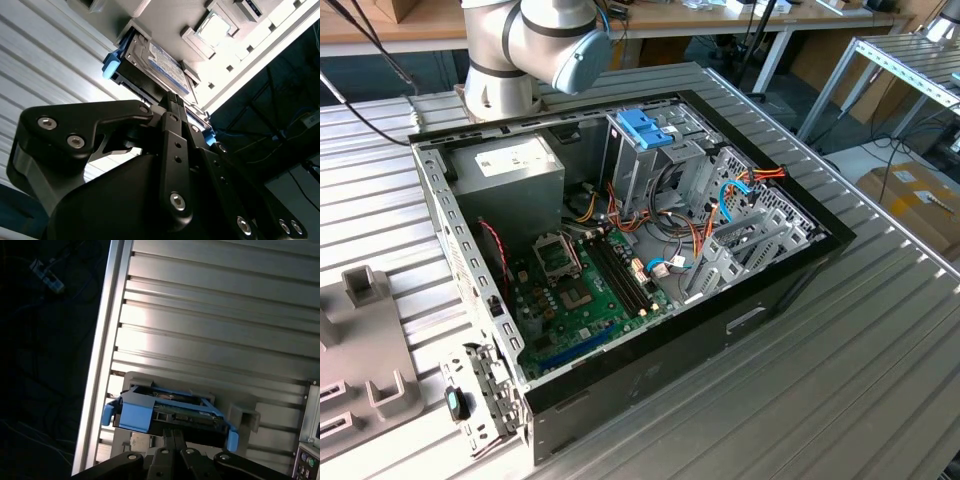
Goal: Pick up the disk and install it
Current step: 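Pick up the disk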
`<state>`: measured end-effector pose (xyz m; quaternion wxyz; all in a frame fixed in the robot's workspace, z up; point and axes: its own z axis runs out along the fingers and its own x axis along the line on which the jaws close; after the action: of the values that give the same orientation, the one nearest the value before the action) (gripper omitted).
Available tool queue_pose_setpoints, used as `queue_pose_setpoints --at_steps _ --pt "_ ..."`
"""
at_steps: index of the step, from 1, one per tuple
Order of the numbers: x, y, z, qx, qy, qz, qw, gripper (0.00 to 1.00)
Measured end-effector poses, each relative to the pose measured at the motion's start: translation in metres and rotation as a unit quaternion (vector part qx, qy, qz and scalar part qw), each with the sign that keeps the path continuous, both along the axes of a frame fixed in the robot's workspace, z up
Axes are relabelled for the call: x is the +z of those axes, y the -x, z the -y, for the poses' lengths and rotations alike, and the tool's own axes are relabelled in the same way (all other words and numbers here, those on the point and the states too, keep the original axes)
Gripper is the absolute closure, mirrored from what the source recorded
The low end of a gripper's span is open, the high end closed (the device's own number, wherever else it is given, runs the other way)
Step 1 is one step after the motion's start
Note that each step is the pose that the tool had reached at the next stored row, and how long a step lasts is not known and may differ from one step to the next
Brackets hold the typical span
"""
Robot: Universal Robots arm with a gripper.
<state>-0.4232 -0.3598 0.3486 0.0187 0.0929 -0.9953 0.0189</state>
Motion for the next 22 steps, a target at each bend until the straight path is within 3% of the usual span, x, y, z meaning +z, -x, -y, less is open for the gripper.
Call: queue_pose_setpoints --at_steps 22 --pt "0.0000 0.0000 0.0000 0.012 0.0000 0.0000 0.99993 0.89"
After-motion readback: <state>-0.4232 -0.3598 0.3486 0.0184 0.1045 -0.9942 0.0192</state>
